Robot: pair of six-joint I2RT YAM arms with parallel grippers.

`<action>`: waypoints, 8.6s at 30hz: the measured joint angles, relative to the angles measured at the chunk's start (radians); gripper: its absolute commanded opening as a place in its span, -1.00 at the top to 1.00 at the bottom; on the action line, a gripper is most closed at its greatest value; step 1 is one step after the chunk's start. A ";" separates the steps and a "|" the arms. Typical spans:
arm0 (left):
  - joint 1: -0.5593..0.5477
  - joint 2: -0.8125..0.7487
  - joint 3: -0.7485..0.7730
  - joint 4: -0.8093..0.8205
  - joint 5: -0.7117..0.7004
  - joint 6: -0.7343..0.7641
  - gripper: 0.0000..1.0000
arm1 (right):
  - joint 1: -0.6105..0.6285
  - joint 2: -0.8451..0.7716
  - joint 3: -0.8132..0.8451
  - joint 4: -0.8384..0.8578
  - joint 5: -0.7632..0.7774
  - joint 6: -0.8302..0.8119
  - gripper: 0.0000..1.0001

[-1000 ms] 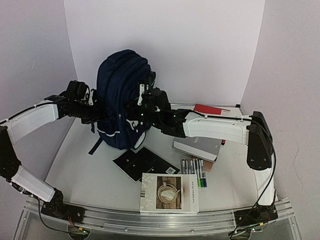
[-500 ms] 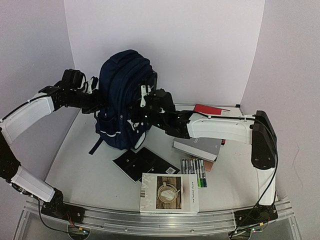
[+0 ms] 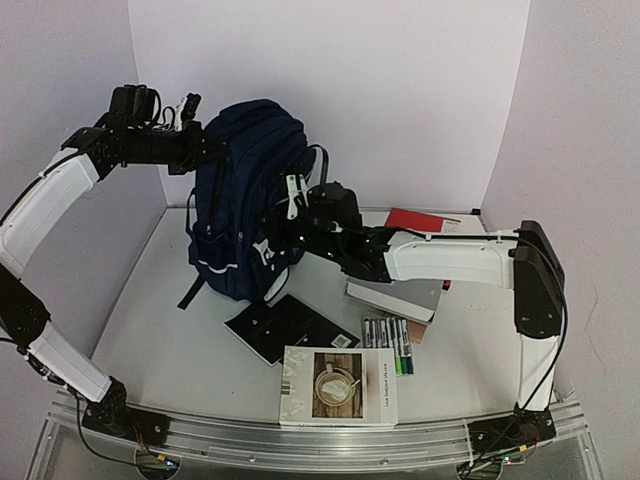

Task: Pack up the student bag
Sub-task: Unzip the student bag at the center of the board.

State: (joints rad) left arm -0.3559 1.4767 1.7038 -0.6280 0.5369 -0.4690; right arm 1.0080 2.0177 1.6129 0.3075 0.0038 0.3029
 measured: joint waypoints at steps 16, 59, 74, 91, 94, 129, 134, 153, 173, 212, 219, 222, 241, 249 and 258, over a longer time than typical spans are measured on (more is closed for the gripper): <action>0.021 0.048 0.043 -0.005 0.044 0.022 0.70 | 0.009 -0.121 -0.074 -0.065 0.011 -0.038 -0.07; 0.050 -0.152 -0.259 0.122 -0.204 0.294 0.32 | 0.080 -0.080 0.278 -0.320 0.141 -0.685 -0.08; 0.055 -0.170 -0.365 0.282 0.021 0.360 1.00 | 0.080 -0.067 0.289 -0.235 0.160 -1.039 -0.08; 0.055 -0.215 -0.423 0.326 0.122 0.306 1.00 | 0.081 0.120 0.497 -0.213 0.211 -1.127 -0.10; 0.055 -0.230 -0.424 0.322 0.113 0.292 1.00 | 0.081 0.138 0.506 -0.202 0.255 -1.141 -0.11; 0.055 -0.245 -0.421 0.300 0.081 0.254 0.99 | 0.090 0.201 0.522 -0.076 0.378 -1.274 0.11; 0.057 -0.245 -0.416 0.287 0.081 0.255 1.00 | 0.090 0.219 0.544 -0.072 0.365 -1.294 0.11; 0.058 -0.244 -0.407 0.260 0.085 0.260 1.00 | 0.100 0.247 0.584 -0.111 0.319 -1.527 0.55; 0.058 -0.271 -0.401 0.206 -0.016 0.257 1.00 | 0.092 0.274 0.676 -0.199 0.219 -1.111 1.00; 0.051 -0.246 -0.300 0.159 -0.022 0.351 0.06 | -0.091 0.152 0.622 -0.254 -0.068 -0.174 1.00; -0.101 -0.205 -0.250 0.238 0.074 0.256 0.05 | -0.102 0.108 0.596 -0.252 -0.056 -0.187 1.00; -0.148 -0.167 -0.247 0.267 0.093 0.225 -0.02 | -0.097 0.106 0.594 -0.250 -0.064 -0.186 1.00; -0.158 -0.064 -0.231 0.288 -0.133 0.305 -0.12 | -0.091 0.052 0.483 -0.218 -0.137 -0.144 1.00; -0.158 -0.061 -0.234 0.290 -0.131 0.322 0.12 | -0.091 0.040 0.466 -0.220 -0.156 -0.137 1.00; -0.161 -0.048 -0.270 0.308 -0.051 0.338 1.00 | -0.088 0.023 0.465 -0.288 -0.141 -0.138 0.94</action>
State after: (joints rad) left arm -0.5169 1.4291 1.4342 -0.3202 0.4860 -0.1306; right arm 0.9199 2.0410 2.0781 0.0200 -0.1374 0.1650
